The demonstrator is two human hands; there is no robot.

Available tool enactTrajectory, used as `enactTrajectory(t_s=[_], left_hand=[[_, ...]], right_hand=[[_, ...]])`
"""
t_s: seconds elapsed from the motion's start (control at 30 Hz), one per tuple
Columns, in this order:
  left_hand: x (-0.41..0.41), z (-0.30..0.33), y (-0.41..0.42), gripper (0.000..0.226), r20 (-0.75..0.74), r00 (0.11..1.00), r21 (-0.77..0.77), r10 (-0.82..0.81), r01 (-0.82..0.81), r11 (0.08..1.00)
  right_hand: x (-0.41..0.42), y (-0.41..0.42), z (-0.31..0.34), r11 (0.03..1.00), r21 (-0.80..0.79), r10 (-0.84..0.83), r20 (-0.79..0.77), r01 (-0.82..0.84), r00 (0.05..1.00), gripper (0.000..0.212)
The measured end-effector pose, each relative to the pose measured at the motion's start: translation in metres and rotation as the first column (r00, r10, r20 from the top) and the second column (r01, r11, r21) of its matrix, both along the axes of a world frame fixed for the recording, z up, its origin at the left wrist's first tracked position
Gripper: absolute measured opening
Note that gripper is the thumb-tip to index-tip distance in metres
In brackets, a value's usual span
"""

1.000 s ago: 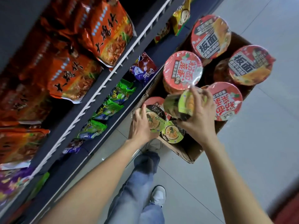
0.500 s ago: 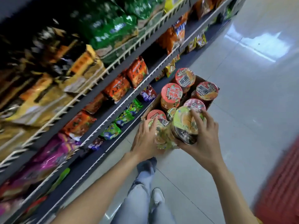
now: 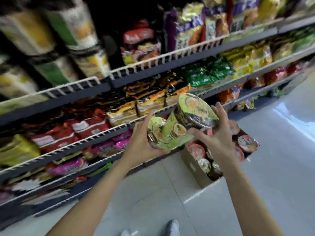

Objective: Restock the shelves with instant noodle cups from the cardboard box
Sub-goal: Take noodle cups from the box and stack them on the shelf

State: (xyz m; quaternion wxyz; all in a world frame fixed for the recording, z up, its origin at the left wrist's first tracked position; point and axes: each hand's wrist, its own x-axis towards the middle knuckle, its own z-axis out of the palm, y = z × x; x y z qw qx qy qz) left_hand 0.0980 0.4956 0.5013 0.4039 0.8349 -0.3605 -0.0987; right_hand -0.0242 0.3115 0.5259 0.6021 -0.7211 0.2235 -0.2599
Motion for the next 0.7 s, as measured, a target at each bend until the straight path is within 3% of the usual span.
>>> enactTrajectory(t_s=[0.1, 0.27, 0.37, 0.5, 0.63, 0.7], left_hand=[[0.014, 0.035, 0.064, 0.119, 0.022, 0.991, -0.064, 0.131, -0.129, 0.990], [0.031, 0.080, 0.179, 0.113, 0.079, 0.951, -0.142, 0.299, -0.286, 0.948], [0.038, 0.108, 0.245, 0.109, 0.126, 0.942, -0.160, 0.312, -0.291, 0.943], [0.049, 0.154, 0.328, 0.111, 0.171, 0.932, -0.200, 0.320, -0.286, 0.937], [0.064, 0.206, 0.394, 0.118, 0.242, 0.897, -0.288, 0.369, -0.296, 0.911], [0.070, 0.231, 0.418, 0.118, 0.294, 0.875, -0.326, 0.384, -0.286, 0.901]], right_hand=[[0.030, 0.048, 0.028, 0.994, 0.049, 0.096, 0.037, -0.098, 0.995, 0.100], [0.073, 0.156, 0.063, 0.919, 0.069, 0.380, 0.103, -0.387, 0.919, 0.127], [0.094, 0.231, 0.084, 0.910, 0.022, 0.410, 0.118, -0.415, 0.904, 0.131], [0.119, 0.321, 0.116, 0.933, 0.026, 0.347, 0.204, -0.360, 0.915, 0.118], [0.140, 0.393, 0.166, 0.935, 0.012, 0.333, 0.311, -0.354, 0.890, 0.075], [0.151, 0.419, 0.194, 0.929, -0.008, 0.348, 0.366, -0.371, 0.863, 0.083]])
